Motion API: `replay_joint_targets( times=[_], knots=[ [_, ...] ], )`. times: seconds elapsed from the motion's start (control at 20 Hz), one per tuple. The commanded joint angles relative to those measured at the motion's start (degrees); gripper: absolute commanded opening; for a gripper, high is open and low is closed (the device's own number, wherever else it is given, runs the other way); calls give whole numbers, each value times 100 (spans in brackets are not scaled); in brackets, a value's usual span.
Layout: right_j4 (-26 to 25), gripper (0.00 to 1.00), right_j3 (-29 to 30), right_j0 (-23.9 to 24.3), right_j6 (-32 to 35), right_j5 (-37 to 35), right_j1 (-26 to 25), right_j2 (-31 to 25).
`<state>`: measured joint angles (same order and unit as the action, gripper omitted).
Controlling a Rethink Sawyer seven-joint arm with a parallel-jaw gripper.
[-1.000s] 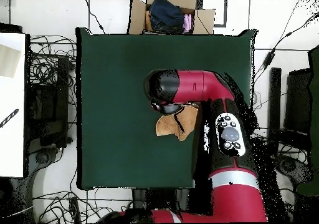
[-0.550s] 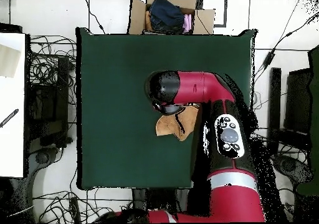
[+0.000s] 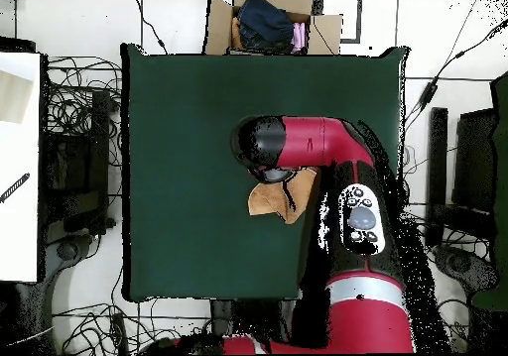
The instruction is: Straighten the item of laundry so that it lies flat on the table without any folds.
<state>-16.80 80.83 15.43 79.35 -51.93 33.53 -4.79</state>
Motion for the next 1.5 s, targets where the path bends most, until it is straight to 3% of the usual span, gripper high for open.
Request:
replay_joint_targets(
  times=[0.05, 0.6, 1.0, 1.5],
  knots=[
    [99, 100, 456, -173, 1539, 453, -127, 209],
    [204, 100, 572, -361, 1565, 551, -81, 374],
    [696, 100, 53, -368, 1339, -376, -86, 219],
    [845, 100, -152, -285, 938, -1263, 541, 255]
  ],
)
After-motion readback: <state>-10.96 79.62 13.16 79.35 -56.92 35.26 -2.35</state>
